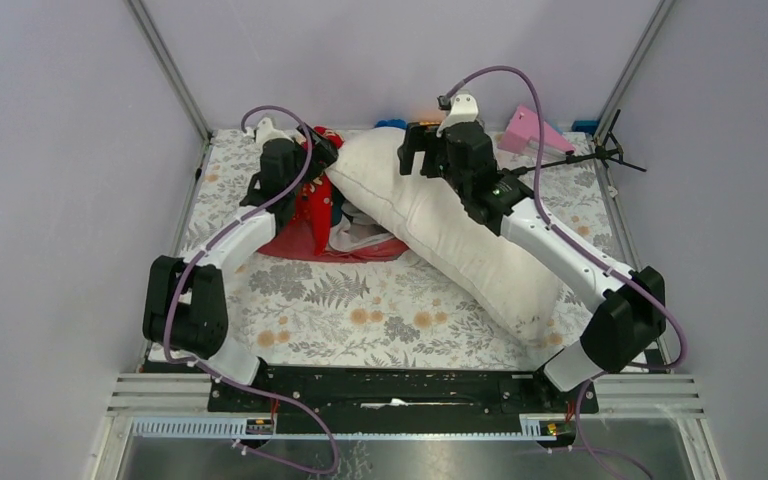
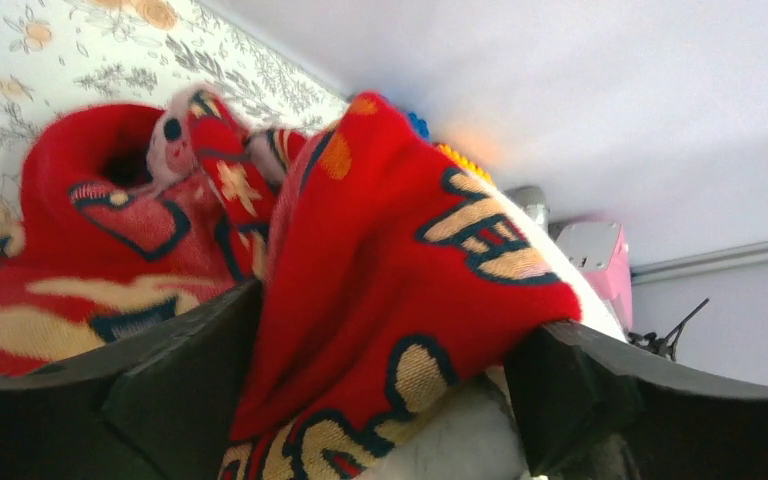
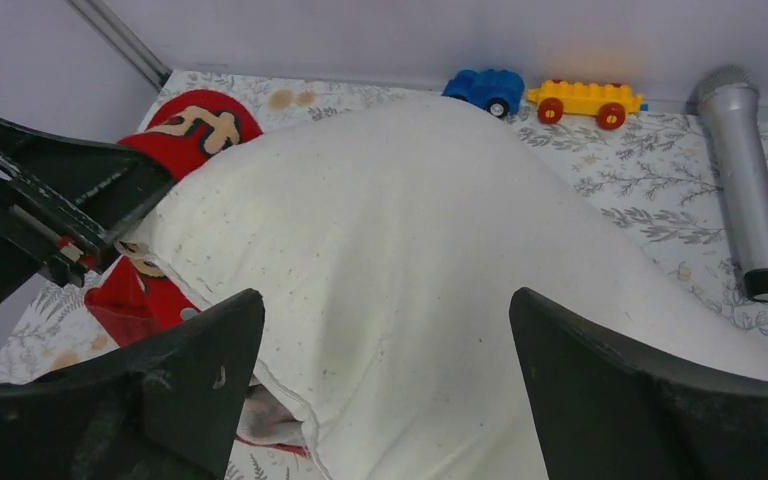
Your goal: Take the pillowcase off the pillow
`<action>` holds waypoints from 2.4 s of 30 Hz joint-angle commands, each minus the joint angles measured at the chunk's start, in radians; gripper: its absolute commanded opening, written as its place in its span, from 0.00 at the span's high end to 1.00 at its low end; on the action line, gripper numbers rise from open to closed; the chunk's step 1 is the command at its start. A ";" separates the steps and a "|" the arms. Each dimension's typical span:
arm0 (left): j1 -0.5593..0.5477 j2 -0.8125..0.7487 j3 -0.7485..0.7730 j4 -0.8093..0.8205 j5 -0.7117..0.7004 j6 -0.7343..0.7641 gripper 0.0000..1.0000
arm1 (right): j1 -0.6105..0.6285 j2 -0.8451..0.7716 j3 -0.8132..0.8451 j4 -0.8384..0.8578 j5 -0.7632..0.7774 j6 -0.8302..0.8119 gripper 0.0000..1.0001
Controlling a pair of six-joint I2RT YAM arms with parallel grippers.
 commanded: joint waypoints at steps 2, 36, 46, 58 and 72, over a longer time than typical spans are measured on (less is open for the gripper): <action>-0.056 -0.179 -0.177 0.104 -0.034 0.121 0.01 | -0.003 -0.126 -0.121 0.065 -0.067 0.025 0.00; -0.054 -0.996 -0.899 0.005 -0.522 0.340 0.01 | -0.336 -0.629 -0.841 -0.032 0.375 0.153 0.01; -0.055 -0.957 -0.918 0.078 -0.498 0.405 0.01 | 0.087 -0.310 -0.646 0.216 0.086 0.066 0.00; -0.055 -0.860 -0.979 0.323 -0.457 0.615 0.03 | -0.240 -0.676 -0.820 0.165 0.291 -0.054 0.00; 0.085 -0.259 -1.004 1.054 -0.163 0.775 0.05 | -0.330 -0.441 -1.270 0.992 0.290 -0.355 0.00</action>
